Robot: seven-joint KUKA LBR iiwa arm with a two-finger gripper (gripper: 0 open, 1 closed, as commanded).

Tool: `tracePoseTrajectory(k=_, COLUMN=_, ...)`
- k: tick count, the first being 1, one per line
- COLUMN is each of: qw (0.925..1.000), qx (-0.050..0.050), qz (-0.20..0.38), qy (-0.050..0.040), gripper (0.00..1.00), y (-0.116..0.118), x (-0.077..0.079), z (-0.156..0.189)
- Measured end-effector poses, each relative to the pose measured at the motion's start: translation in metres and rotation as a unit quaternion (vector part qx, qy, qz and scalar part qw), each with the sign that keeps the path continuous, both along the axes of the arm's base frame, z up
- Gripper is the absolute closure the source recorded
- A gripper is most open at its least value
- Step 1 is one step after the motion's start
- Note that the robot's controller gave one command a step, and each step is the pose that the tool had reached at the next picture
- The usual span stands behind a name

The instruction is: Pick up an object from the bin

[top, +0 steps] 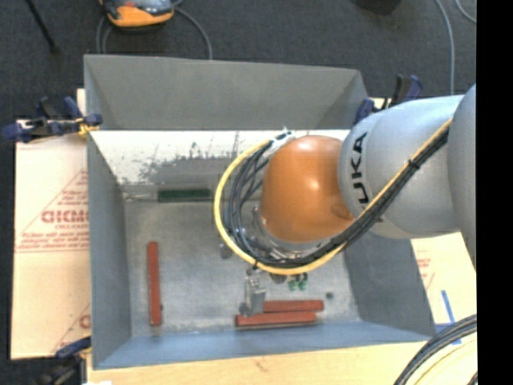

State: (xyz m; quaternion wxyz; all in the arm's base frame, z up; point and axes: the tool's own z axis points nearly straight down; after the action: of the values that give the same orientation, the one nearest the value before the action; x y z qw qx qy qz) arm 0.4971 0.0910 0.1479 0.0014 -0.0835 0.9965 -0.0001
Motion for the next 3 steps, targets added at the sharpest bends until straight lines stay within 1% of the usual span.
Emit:
tracePoseTrajectory(k=1, qw=0.9996, qx=0.000, qz=0.028, qy=-0.0005, gripper=0.00, y=-0.046, x=0.044, z=-0.024)
tracePoseTrajectory(k=2, qw=0.9996, qx=0.000, qz=0.030, qy=-0.0034, gripper=0.00, y=-0.066, x=0.043, z=-0.032)
tracePoseTrajectory(k=3, qw=0.9988, qx=0.000, qz=0.049, qy=0.0023, gripper=0.00, y=-0.070, x=0.015, z=-0.041)
